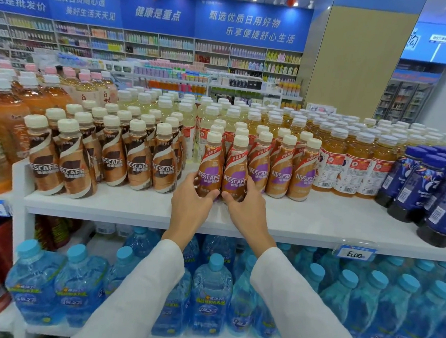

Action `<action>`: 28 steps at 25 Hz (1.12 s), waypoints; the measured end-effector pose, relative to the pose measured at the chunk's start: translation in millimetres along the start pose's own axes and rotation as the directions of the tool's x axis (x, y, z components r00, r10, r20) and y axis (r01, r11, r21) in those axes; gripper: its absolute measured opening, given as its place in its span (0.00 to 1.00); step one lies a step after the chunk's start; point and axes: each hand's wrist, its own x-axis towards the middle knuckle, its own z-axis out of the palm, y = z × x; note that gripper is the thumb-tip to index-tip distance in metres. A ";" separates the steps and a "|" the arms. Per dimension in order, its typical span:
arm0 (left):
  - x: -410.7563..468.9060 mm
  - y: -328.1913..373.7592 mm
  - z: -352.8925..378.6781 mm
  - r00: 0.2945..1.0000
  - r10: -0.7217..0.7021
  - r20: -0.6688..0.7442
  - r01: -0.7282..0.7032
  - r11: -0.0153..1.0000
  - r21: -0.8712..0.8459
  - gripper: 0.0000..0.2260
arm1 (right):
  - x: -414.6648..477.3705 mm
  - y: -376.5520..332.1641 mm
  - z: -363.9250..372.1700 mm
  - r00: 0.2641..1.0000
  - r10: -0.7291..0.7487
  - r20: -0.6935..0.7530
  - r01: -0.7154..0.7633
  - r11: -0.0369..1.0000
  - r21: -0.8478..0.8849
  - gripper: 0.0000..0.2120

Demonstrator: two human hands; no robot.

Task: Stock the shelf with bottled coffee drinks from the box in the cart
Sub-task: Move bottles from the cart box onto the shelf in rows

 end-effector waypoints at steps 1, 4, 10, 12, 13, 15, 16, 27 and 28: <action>-0.3 -0.2 -0.1 1.000 0.002 -0.003 -0.002 1.000 0.000 0.29 | 1.0 0.6 0.1 1.000 0.008 0.008 -0.008 1.000 -0.017 0.33; -1.4 -0.5 -0.5 1.000 0.017 -0.011 -0.016 1.000 0.019 0.30 | 3.2 1.8 1.0 0.999 0.030 0.023 -0.029 0.998 -0.047 0.35; -1.6 0.4 -2.4 1.000 0.022 -0.001 -0.022 0.999 0.025 0.31 | 2.9 3.2 2.8 0.999 0.035 0.022 -0.033 0.995 -0.096 0.36; -1.3 1.0 -2.0 1.000 0.022 -0.003 -0.022 0.999 0.023 0.31 | 3.6 3.7 3.2 0.999 0.037 0.020 -0.035 0.995 -0.096 0.37; -1.5 1.3 -2.0 1.000 0.022 -0.001 -0.021 0.999 0.025 0.31 | 3.8 4.2 3.5 0.999 0.039 0.019 -0.037 0.995 -0.094 0.37; -2.1 1.5 -1.2 1.000 0.026 -0.001 -0.026 0.999 0.032 0.30 | 3.9 4.7 3.4 0.999 0.044 0.021 -0.042 0.995 -0.092 0.37; -2.7 1.6 -0.7 0.999 0.032 -0.004 -0.032 0.999 0.035 0.30 | 4.0 5.3 3.6 0.999 0.047 0.022 -0.045 0.995 -0.091 0.37; -51.1 2.7 -22.8 0.999 -0.040 0.029 0.038 0.997 0.066 0.31 | -60.0 14.7 -40.3 0.997 -0.004 0.076 0.006 1.000 -0.024 0.27; -64.7 2.3 -27.7 0.999 -0.038 0.013 0.037 0.998 0.055 0.29 | -72.2 16.7 -46.7 0.996 -0.018 0.084 0.019 1.000 -0.012 0.26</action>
